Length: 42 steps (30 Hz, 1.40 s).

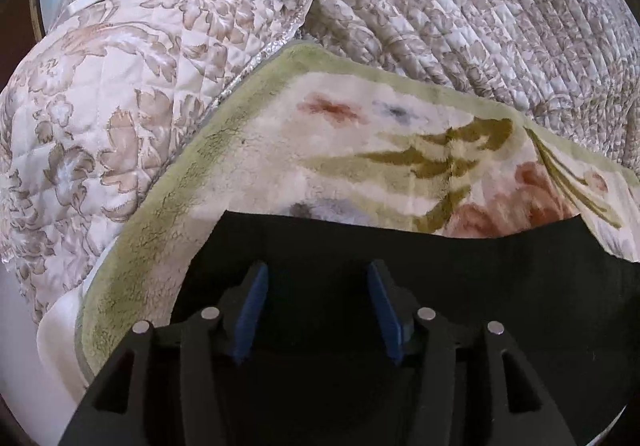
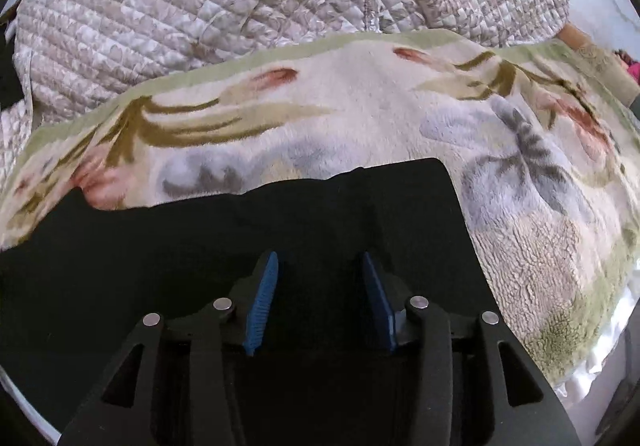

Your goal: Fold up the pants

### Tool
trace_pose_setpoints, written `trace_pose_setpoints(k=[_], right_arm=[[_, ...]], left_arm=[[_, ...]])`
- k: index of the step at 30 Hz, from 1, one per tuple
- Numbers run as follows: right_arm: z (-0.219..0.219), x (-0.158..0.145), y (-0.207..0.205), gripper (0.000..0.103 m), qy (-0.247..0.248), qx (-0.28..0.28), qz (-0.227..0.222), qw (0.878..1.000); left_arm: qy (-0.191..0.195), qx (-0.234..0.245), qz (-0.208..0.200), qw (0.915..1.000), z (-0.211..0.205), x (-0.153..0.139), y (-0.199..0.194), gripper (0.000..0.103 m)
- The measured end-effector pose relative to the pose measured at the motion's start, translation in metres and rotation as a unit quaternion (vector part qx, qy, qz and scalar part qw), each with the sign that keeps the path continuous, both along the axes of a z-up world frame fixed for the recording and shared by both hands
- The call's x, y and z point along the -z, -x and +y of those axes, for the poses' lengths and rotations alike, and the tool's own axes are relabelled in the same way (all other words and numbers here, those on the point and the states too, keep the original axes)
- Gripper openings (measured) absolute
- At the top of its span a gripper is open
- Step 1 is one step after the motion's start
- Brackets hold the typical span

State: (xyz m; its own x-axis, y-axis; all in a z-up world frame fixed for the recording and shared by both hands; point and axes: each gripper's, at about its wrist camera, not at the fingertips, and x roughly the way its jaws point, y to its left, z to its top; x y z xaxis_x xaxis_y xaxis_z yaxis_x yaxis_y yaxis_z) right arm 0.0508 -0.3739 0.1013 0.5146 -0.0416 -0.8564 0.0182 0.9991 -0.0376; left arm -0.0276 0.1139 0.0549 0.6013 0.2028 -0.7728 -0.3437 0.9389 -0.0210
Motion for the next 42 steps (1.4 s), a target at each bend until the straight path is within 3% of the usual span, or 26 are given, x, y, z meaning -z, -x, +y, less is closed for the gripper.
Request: trace_pose_setpoints(k=[3,9,15,18,20,22,26,29,34,37,40,42], right_arm=[[0.004,-0.007,0.006,0.045,0.003,-0.006,-0.02,1.0],[0.038,-0.036,0.034,0.045,-0.01,-0.084,-0.131,0.988],[0.091,-0.013,0.044,0.045,-0.039,-0.19,-0.084,0.977],[0.119,-0.006,0.059,0.045,-0.027,-0.252,-0.092,0.963],[0.133,0.005,0.061,0.045,-0.019,-0.283,-0.068,0.956],[0.138,0.019,0.06,0.045,-0.006,-0.286,-0.043,0.957],[0.132,0.009,0.06,0.045,-0.011,-0.271,-0.071,0.96],[0.126,0.018,0.05,0.045,-0.006,-0.245,-0.045,0.968],[0.115,0.011,0.047,0.045,-0.018,-0.204,-0.066,0.976],[0.119,0.015,0.046,0.045,-0.036,-0.224,-0.049,0.973],[0.134,0.022,0.054,0.046,0.006,-0.252,-0.049,0.966],[0.137,0.019,0.056,0.046,-0.004,-0.263,-0.053,0.963]], left_arm=[[0.0,-0.004,-0.009,0.9999,-0.001,-0.003,0.004,0.055],[-0.004,0.022,-0.03,0.9993,-0.018,-0.011,0.016,0.055],[-0.008,0.075,-0.029,0.9967,-0.054,-0.006,0.025,0.055],[-0.011,0.107,-0.029,0.9938,-0.073,-0.002,0.027,0.056],[-0.005,0.118,-0.013,0.993,-0.079,0.005,0.025,0.056],[-0.014,0.121,-0.01,0.9925,-0.081,0.007,0.024,0.056],[-0.003,0.109,-0.017,0.9939,-0.074,0.004,0.024,0.056],[-0.02,0.085,-0.017,0.996,-0.068,0.004,0.023,0.056],[-0.018,0.055,-0.019,0.9981,-0.056,0.002,0.022,0.056],[-0.02,0.059,-0.014,0.9979,-0.059,0.006,0.021,0.06],[-0.035,0.076,-0.007,0.9965,-0.066,0.008,0.019,0.064],[-0.033,0.087,-0.007,0.9956,-0.069,0.007,0.021,0.066]])
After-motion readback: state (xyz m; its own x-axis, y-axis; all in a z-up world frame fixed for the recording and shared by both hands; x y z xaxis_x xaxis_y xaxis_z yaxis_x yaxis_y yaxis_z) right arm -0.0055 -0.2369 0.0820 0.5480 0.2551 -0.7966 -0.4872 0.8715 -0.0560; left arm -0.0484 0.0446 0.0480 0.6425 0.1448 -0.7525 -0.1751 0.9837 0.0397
